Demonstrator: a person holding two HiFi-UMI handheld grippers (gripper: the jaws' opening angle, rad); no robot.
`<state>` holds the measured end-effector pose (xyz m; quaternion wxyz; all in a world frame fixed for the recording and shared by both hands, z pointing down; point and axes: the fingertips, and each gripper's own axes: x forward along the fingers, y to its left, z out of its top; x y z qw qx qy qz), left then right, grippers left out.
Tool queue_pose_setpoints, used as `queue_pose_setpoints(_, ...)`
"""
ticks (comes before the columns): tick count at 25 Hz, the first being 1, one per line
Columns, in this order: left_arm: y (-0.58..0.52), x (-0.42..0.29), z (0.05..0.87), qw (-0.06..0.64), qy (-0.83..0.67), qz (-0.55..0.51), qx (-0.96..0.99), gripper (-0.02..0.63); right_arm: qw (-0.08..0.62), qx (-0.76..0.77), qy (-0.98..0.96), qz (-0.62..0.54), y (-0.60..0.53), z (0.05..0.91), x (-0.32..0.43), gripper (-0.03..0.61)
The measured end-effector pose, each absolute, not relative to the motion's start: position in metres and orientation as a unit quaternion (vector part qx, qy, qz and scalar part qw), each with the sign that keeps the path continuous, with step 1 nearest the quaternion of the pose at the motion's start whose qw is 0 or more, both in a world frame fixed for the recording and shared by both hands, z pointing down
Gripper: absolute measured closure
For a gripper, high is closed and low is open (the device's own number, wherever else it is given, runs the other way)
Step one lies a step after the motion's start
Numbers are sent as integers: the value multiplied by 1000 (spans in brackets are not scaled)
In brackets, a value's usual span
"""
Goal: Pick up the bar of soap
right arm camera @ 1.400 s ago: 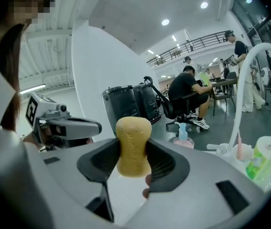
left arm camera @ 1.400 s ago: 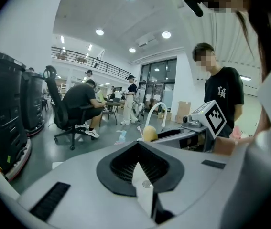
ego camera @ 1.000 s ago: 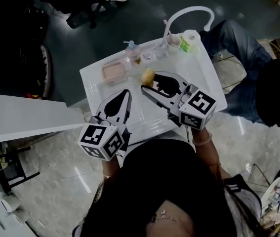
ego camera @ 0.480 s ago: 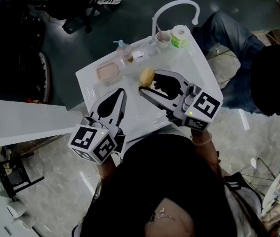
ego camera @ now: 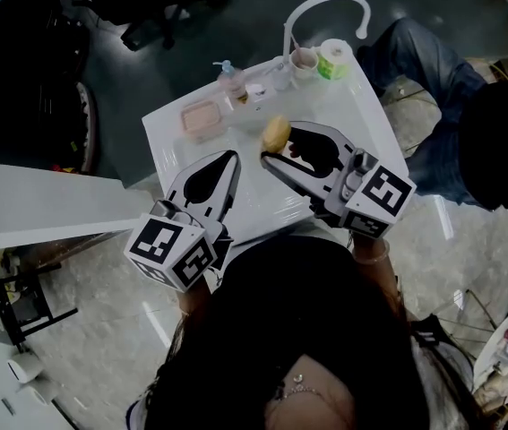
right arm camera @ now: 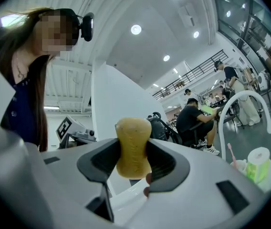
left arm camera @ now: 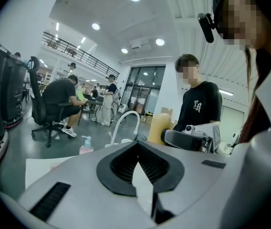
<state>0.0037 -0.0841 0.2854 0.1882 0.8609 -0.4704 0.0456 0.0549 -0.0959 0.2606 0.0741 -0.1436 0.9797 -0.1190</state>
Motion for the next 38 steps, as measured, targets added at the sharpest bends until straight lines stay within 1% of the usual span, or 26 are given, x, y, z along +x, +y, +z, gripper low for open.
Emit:
queue_pose_setpoints(8,-82,4,262,187,-443,29,876,606,90,-145,980,-107,-91,241,60,393)
queue_pose_setpoints(18,-70,14,254,187,-428,24,884,606,97,-143,980,-101,-83,227,65,393)
queue_pose_setpoints(23,-75,8,258,187,-431,18,882,606,93,-141,980,-103,-88,233,62,393)
queue_pose_setpoints(26,-69,11,261,201,-431,27,879,606,91,-138,981,-101,-84,232,64,393)
queue_pose_setpoints(30,-69,12,261,190,-430,18,883,606,88,-136,981,-103,-84,235,62,393)
queue_pose_setpoints(38,-77,2,272,198,-436,21,878,606,82,-136,981,-109,-93,246,52,393)
